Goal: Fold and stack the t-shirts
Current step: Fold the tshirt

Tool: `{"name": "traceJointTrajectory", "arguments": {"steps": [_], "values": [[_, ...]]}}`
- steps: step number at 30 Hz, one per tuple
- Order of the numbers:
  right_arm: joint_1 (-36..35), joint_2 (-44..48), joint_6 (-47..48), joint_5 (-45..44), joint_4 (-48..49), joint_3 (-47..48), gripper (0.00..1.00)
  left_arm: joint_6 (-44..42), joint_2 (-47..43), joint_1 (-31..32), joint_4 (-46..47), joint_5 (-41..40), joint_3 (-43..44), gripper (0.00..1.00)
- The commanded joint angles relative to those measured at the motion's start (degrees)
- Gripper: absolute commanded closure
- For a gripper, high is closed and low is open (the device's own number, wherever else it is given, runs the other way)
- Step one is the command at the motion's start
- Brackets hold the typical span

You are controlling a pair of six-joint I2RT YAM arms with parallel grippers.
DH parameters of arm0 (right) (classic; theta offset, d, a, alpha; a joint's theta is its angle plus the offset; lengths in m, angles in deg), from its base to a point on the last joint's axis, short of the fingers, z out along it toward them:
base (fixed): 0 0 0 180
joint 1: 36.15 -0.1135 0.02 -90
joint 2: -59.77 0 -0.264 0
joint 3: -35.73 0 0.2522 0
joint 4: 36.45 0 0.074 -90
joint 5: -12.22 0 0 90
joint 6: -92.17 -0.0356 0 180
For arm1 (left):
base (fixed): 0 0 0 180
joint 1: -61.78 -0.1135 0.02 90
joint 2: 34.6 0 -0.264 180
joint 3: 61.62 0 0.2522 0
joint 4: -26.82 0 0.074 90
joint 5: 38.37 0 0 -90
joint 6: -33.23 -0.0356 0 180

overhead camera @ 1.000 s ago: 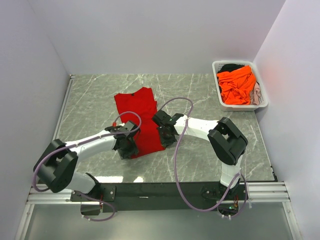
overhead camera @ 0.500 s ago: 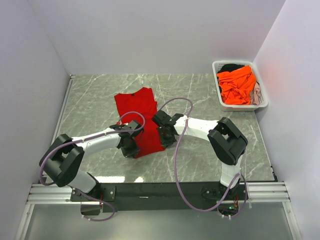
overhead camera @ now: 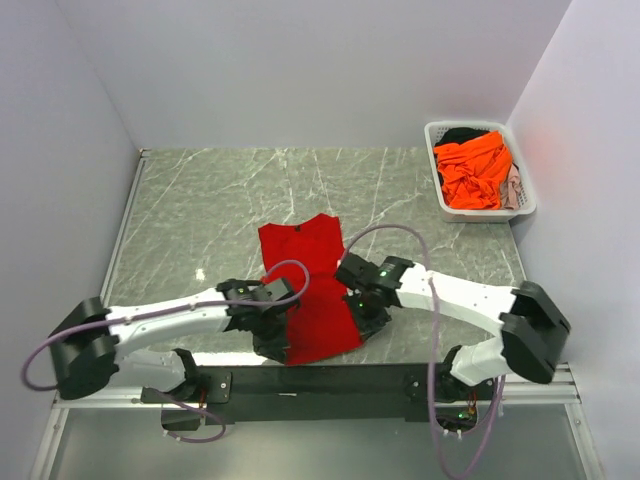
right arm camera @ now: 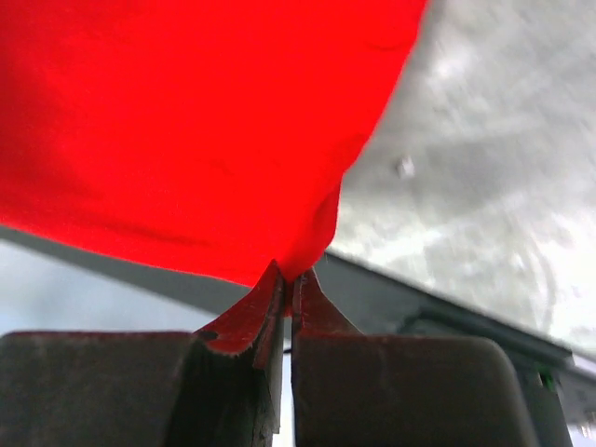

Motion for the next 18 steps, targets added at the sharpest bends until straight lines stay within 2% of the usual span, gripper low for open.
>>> {"name": "traceJointTrajectory", "arguments": {"steps": [1, 3, 7, 10, 18], "values": [[1.1, 3.3, 0.2, -5.2, -12.1, 3.6, 1.0, 0.7, -4.1, -0.3, -6.1, 5.1, 1.1, 0.99], [2.5, 2.8, 0.8, -6.5, -14.0, 8.6, 1.0, -3.3, -3.5, -3.1, -7.5, 4.6, 3.3, 0.99], [5.8, 0.4, 3.4, -8.7, -15.7, 16.7, 1.0, -10.3, -1.4, -13.3, -8.9, 2.5, 10.2, 0.99], [8.8, -1.6, 5.6, -9.6, -17.0, 22.5, 1.0, -14.9, 0.2, -18.3, -9.9, 1.3, 15.1, 0.99], [13.3, -7.6, 9.5, -9.7, -18.2, 36.8, 1.0, -22.5, 4.2, -26.1, -9.8, 1.3, 23.2, 0.99]]}}
